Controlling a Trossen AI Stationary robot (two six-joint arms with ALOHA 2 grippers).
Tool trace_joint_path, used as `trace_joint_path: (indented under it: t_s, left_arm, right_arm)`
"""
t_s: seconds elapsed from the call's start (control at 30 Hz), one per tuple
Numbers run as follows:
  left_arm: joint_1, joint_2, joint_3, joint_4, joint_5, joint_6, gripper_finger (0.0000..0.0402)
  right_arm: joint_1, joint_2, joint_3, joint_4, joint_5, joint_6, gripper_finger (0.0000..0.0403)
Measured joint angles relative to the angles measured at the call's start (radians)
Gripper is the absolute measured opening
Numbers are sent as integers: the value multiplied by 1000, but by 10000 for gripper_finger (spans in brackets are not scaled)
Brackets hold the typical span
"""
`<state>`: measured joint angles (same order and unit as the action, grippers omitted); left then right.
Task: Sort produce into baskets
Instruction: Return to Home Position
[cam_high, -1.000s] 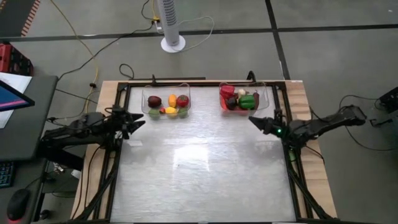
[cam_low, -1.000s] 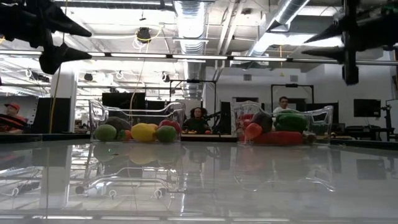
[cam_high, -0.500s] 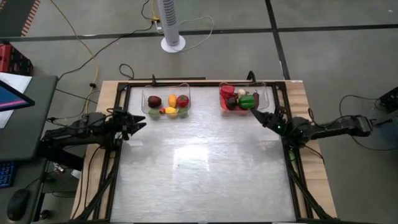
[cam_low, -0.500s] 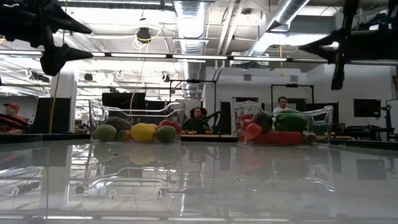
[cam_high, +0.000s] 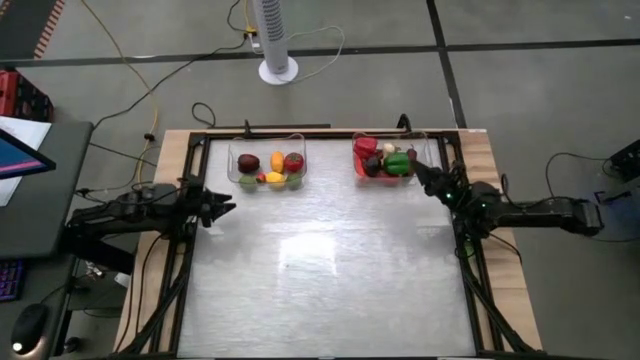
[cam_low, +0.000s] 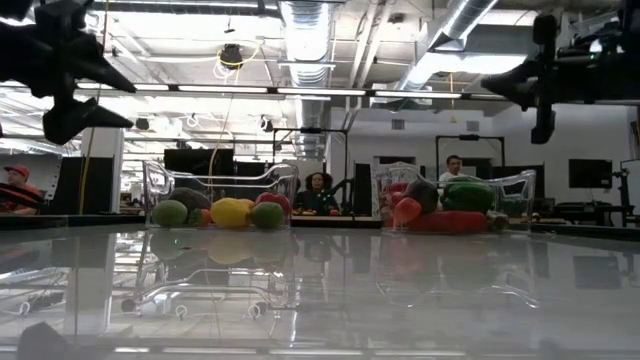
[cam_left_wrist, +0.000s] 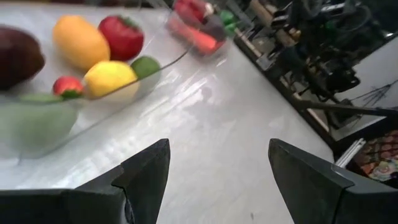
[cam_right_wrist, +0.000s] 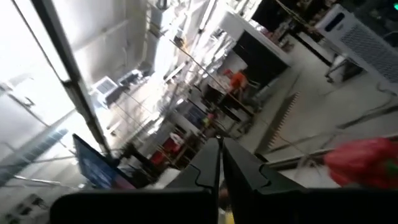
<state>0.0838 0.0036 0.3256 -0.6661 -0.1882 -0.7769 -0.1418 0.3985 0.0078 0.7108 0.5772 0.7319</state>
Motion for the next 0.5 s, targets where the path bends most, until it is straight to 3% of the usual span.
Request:
trace_joint_path:
  t_s: [0.5]
  left_arm:
    - [0,1,0,-129,-43,-29,261]
  right_arm:
    - [-3,0,-1,-395,0,1,51]
